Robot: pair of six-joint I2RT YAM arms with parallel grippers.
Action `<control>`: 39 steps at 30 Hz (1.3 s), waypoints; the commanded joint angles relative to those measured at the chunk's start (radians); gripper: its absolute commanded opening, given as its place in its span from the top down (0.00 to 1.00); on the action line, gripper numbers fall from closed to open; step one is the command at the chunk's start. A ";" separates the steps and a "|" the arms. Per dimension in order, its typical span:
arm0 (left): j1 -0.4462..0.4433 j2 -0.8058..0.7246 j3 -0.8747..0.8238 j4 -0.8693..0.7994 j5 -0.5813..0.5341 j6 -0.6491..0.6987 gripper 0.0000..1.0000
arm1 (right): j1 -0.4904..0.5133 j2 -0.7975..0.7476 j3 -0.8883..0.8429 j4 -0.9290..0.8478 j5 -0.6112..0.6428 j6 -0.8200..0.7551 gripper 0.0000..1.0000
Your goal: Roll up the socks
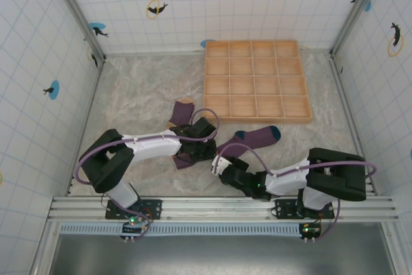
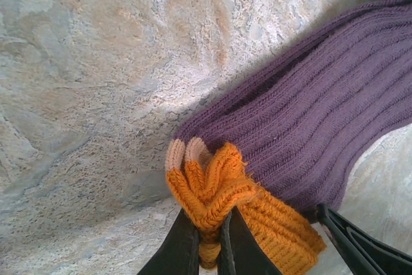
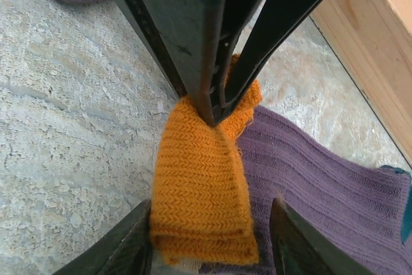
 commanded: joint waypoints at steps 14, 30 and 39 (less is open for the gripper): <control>0.008 -0.031 0.020 0.035 0.119 0.008 1.00 | 0.033 -0.153 -0.047 0.022 -0.079 -0.043 0.40; 0.008 -0.034 0.001 0.034 0.108 0.006 1.00 | -0.011 -0.065 -0.063 0.061 -0.096 -0.020 0.55; 0.009 -0.025 0.005 0.037 0.117 0.005 1.00 | -0.008 -0.037 -0.056 0.049 -0.078 -0.010 0.68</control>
